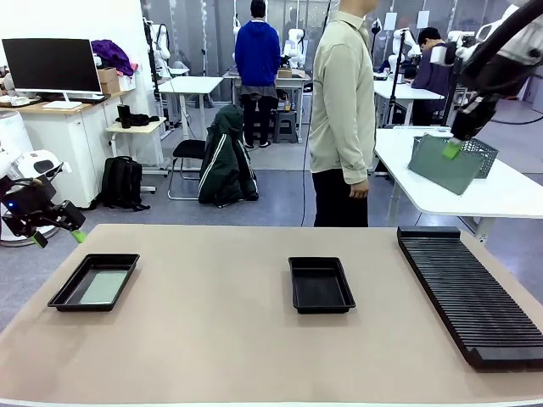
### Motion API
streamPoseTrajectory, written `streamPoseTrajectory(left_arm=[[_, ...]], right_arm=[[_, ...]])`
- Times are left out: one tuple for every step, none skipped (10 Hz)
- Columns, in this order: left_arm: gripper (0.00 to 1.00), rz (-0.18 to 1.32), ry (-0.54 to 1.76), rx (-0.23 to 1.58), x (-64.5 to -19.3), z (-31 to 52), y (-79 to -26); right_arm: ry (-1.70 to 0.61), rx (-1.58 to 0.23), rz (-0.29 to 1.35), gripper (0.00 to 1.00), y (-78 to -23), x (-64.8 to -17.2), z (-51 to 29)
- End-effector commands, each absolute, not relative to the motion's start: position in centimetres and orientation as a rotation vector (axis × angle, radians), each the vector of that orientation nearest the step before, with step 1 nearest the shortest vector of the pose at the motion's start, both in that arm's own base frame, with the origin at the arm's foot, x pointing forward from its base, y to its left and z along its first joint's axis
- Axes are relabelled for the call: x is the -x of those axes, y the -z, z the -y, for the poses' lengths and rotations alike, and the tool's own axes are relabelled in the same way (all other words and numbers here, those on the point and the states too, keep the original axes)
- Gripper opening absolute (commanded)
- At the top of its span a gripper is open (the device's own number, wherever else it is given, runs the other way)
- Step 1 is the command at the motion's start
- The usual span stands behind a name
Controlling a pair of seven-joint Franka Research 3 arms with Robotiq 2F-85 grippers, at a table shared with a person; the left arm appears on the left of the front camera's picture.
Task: Inspect and transfer BCBs to ESD trays.
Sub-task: Pick up the Blank PCB from the PCB Rack and place it in the right ESD tray.
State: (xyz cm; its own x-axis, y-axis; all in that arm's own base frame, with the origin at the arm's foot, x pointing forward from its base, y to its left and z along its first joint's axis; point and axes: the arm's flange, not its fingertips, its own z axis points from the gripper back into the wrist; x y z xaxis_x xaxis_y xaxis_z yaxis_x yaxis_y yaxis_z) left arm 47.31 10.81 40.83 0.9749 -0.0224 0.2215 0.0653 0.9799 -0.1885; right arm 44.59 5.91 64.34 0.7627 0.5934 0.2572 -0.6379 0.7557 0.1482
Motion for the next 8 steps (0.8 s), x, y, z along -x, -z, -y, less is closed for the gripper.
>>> streamPoseTrajectory(left_arm=[[1.0, 0.227, 0.037, 0.2, -47.2, -10.8, -40.8], [1.0, 0.227, 0.037, 0.2, -47.2, -10.8, -40.8], [1.0, 0.227, 0.037, 0.2, -47.2, -10.8, -40.8], [1.0, 0.227, 0.037, 0.2, -47.2, -10.8, -40.8], [1.0, 0.227, 0.037, 0.2, -47.2, -10.8, -40.8], [1.0, 0.227, 0.037, 0.2, -47.2, -10.8, -40.8], [1.0, 0.227, 0.037, 0.2, -47.2, -10.8, -40.8], [1.0, 0.227, 0.037, 0.2, -47.2, -10.8, -40.8]], right_arm=[[-0.545, -0.306, 0.233, 0.02, -61.9, -44.5, -9.0], [-0.51, -0.331, 0.22, 0.02, -60.6, -44.5, -10.5], [-0.484, -0.356, 0.215, 0.02, -59.4, -44.6, -12.0], [-0.45, -0.379, 0.194, 0.02, -57.9, -45.0, -13.6], [-0.407, -0.396, 0.187, 0.02, -56.7, -45.3, -14.6], [-0.369, -0.417, 0.186, 0.02, -55.5, -45.4, -15.4], [-0.336, -0.446, 0.186, 0.02, -54.3, -45.6, -16.1], [-0.298, -0.468, 0.176, 0.02, -53.2, -45.5, -16.8]])
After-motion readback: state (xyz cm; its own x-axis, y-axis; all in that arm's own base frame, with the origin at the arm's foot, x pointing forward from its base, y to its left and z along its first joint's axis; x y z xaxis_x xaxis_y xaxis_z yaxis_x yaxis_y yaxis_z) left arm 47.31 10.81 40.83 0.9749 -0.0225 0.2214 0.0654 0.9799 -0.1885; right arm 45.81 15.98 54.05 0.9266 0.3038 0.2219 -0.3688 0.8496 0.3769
